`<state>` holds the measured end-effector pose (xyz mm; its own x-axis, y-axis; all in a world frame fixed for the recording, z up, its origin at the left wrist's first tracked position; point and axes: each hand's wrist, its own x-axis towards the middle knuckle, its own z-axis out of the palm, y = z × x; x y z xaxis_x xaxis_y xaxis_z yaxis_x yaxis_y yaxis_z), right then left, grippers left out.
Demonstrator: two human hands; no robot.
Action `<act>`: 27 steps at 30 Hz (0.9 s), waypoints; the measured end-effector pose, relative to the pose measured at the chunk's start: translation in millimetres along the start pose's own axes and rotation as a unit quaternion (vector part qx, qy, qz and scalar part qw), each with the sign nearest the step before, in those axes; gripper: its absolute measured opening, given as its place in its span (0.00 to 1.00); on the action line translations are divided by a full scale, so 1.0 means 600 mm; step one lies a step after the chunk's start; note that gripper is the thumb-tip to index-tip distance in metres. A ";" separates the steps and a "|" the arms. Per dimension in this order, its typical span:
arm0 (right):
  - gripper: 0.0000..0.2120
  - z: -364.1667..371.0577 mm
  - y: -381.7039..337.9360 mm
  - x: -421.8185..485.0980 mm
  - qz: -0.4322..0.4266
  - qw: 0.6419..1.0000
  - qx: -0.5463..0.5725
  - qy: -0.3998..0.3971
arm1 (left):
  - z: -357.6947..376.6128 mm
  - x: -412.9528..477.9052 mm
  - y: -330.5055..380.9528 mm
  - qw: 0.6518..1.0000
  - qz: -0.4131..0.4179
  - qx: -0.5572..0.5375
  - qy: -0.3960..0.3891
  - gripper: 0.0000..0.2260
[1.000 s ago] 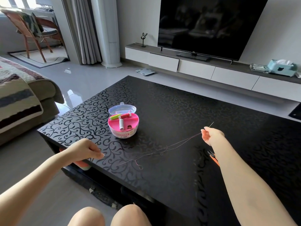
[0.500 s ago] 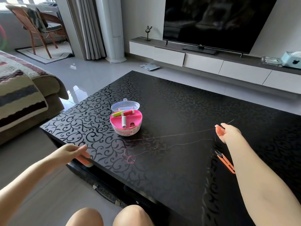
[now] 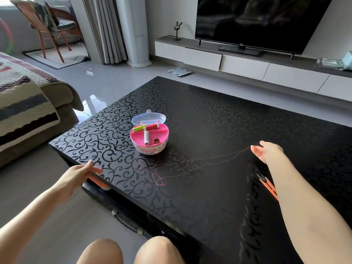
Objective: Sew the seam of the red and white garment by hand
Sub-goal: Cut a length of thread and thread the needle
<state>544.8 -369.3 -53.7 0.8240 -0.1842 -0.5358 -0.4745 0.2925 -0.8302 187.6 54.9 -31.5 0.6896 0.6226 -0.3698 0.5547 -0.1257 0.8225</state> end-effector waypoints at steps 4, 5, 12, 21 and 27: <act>0.12 0.004 -0.002 -0.020 -0.057 0.988 -0.139 0.028 | 0.018 -0.003 0.030 0.998 -0.006 -0.059 -0.003 0.20; 0.12 0.007 -0.001 -0.027 -0.072 0.972 -0.215 0.069 | 0.020 -0.003 0.036 0.997 -0.005 -0.082 -0.009 0.20; 0.14 0.079 0.102 -0.196 -0.255 0.787 -0.561 -0.025 | 0.022 -0.001 0.073 0.982 0.023 -0.170 -0.077 0.18; 0.14 0.169 0.220 -0.240 -0.306 0.705 -0.639 -0.045 | 0.037 -0.033 0.137 0.969 0.035 -0.196 -0.143 0.17; 0.10 0.182 0.223 -0.236 -0.277 0.709 -0.646 -0.047 | 0.043 -0.044 0.153 0.967 0.029 -0.195 -0.161 0.15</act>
<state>398.4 -201.6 -72.2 0.9830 0.1469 -0.1104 0.0932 -0.9163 -0.3894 232.1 6.9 43.0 0.8583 0.3422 -0.3824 0.3364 0.1875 0.9229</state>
